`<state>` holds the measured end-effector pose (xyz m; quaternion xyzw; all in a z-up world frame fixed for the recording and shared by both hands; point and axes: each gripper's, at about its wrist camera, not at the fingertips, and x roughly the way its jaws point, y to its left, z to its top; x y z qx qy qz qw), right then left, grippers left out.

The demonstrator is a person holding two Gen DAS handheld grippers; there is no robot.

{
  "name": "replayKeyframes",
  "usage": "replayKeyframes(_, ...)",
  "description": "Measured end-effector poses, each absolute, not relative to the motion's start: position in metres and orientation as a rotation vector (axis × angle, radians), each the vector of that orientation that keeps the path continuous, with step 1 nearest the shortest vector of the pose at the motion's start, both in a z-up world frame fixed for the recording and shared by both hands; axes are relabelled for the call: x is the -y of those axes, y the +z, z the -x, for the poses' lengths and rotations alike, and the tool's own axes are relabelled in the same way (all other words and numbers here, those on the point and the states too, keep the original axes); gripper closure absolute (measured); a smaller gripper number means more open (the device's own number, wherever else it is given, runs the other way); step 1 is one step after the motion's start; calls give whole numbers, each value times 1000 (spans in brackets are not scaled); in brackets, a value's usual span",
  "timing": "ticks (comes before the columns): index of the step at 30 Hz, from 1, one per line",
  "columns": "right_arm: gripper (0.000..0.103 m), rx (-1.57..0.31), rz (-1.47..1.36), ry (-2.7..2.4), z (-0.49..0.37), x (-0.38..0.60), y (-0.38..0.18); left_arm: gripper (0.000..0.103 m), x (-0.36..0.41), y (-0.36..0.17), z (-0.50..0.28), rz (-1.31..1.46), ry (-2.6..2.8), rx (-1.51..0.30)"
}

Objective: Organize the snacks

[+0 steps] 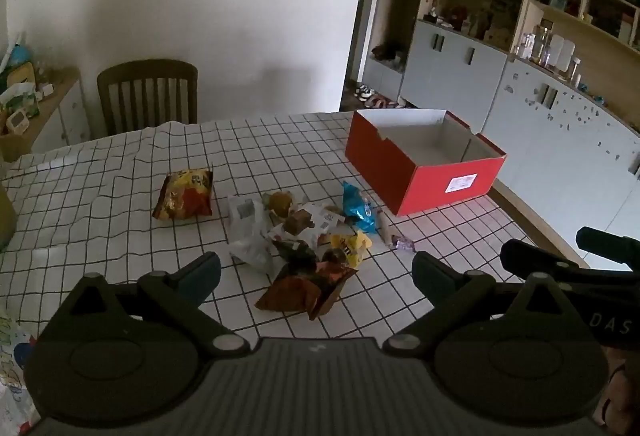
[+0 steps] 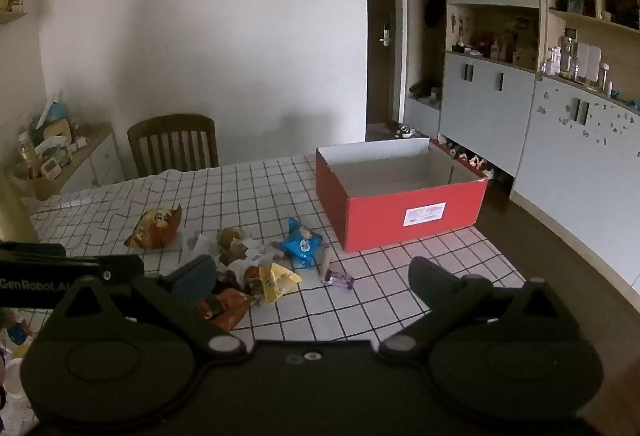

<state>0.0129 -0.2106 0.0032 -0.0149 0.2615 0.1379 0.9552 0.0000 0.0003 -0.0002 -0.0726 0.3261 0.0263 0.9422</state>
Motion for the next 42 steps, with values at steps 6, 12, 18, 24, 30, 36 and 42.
replayKeyframes(6, 0, -525, 21, 289, -18, 208, 2, 1, -1, 0, -5, 138, 57, -657)
replayKeyframes(12, 0, -519, 13, 307, -16, 212, -2, 1, 0, 1, -6, 134, 59, -647)
replayKeyframes(18, 0, -512, 25, 303, -17, 204, 3, 1, -4, -1, -8, 135, 55, -650)
replayKeyframes(24, 0, -512, 25, 304, -17, 205, 2, 1, -6, -1, -9, 135, 54, -648)
replayKeyframes(30, 0, -506, 29, 305, -19, 203, 4, 1, -9, 2, -10, 129, 52, -640)
replayKeyframes(36, 0, -496, 35, 305, -18, 200, 6, 1, -7, 3, -8, 125, 48, -634)
replayKeyframes(42, 1, -494, 30, 304, -19, 199, 7, 1, -7, 3, -7, 137, 45, -634)
